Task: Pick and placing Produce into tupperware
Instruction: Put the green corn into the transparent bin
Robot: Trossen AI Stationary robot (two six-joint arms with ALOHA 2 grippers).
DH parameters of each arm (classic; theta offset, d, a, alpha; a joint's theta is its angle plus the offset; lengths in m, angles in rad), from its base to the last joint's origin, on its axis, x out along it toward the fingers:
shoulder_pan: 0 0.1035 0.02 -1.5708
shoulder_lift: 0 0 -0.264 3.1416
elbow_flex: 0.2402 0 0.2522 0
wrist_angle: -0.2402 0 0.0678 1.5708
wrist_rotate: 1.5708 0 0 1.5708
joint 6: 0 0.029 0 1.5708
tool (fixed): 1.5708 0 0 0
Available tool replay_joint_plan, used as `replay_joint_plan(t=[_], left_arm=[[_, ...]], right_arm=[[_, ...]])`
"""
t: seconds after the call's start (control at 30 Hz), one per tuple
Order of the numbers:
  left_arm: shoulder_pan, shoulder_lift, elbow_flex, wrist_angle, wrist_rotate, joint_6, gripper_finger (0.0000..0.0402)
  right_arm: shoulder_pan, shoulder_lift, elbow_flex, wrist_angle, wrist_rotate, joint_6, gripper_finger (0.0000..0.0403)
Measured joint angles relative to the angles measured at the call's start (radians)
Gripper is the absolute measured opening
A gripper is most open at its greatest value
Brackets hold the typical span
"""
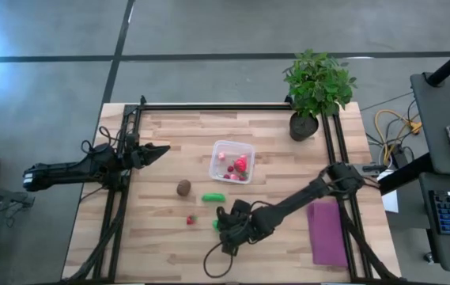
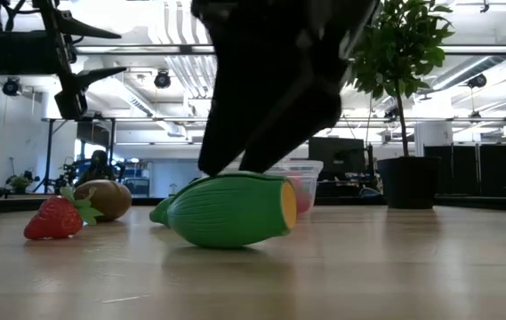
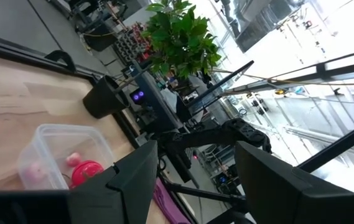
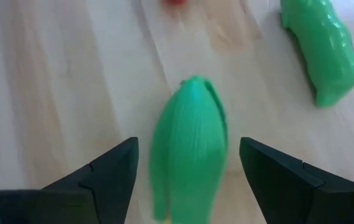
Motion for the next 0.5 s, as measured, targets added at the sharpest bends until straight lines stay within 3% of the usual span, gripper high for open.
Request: replay_joint_plan(t=[0.5], left_arm=[[0.0, 0.004, 0.0, 0.0, 0.0, 0.0, 0.0201]], right_arm=[[-0.025, 0.0, -0.058, 0.04, -0.052, 0.004, 0.0268]])
